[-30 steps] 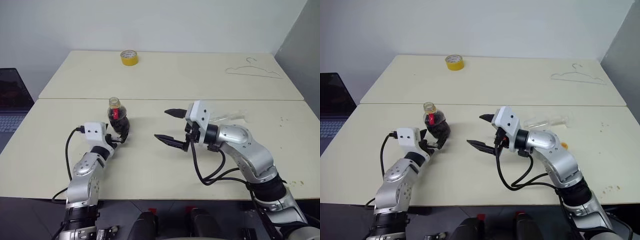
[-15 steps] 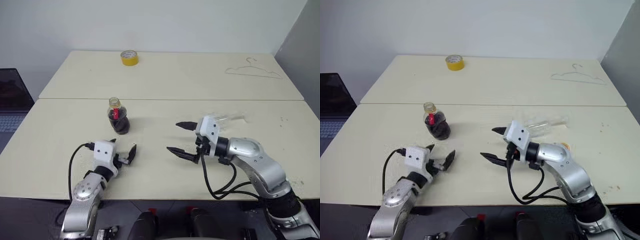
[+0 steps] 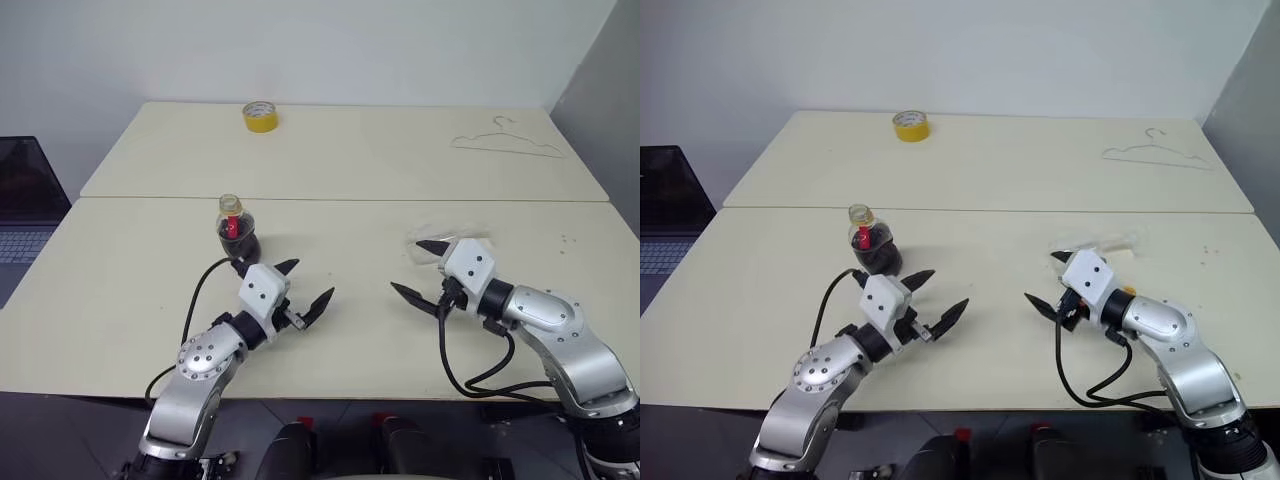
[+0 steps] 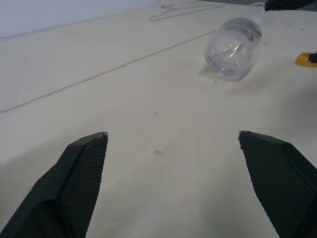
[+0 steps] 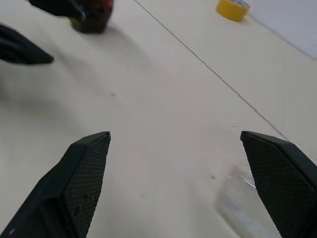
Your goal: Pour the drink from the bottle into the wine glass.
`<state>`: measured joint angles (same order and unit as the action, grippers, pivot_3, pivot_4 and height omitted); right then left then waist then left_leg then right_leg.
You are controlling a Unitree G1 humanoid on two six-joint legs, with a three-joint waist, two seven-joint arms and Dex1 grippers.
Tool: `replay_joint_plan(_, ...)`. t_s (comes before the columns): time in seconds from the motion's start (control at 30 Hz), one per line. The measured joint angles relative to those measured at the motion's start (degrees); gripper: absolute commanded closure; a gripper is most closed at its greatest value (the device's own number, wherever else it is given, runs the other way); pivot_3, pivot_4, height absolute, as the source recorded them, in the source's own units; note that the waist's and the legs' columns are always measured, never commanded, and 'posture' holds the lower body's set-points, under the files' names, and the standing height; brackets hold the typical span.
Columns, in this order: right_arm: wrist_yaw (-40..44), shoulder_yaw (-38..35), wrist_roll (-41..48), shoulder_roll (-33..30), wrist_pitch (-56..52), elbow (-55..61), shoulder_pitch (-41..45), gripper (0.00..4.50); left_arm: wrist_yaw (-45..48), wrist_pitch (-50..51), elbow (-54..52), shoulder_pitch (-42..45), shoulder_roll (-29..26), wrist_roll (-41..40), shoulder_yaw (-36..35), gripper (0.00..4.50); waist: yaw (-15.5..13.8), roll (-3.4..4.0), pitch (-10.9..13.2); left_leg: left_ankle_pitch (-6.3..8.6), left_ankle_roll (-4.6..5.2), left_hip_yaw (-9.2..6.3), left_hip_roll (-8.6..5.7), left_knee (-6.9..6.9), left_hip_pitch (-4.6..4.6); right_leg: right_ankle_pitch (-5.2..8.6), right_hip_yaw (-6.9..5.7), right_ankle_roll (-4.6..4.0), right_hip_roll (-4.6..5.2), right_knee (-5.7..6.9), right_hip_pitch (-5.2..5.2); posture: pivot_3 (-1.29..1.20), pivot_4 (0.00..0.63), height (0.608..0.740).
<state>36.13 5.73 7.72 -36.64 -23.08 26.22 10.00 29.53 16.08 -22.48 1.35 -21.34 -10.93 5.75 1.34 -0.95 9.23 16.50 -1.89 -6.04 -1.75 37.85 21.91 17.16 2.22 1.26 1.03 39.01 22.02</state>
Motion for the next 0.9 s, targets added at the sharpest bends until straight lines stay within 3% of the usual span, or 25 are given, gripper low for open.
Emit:
replay_joint_plan(0.3,-9.51,0.14,-18.95,-4.51,7.71,-9.64,-0.57,0.0,8.55,3.5,0.03,8.59,-3.44,-1.98,3.71,0.04,0.0,0.0,0.0,-0.12,-0.22,0.06,-0.01,0.01,0.0,0.0,0.04,0.0,0.0,0.0,0.0,0.0,0.15,0.74)
replay_joint_plan(0.57,-16.37,3.04,-33.55,-5.93,10.72,-18.63,2.32,0.0,11.57,5.87,0.04,12.54,-2.21,-3.78,7.03,0.04,0.15,0.0,0.0,-0.13,-0.23,0.12,0.0,0.01,-0.01,0.0,0.09,0.0,-0.01,0.03,0.01,0.0,0.15,0.74)
replay_joint_plan(0.9,-19.19,7.44,-40.3,-5.56,17.68,-36.75,13.48,0.0,11.06,7.42,2.43,15.47,-0.16,-4.82,7.25,0.04,0.24,0.0,0.0,-0.14,-0.23,0.21,-0.02,0.04,-0.01,0.0,0.15,0.0,-0.01,0.01,0.02,0.0,0.15,0.74)
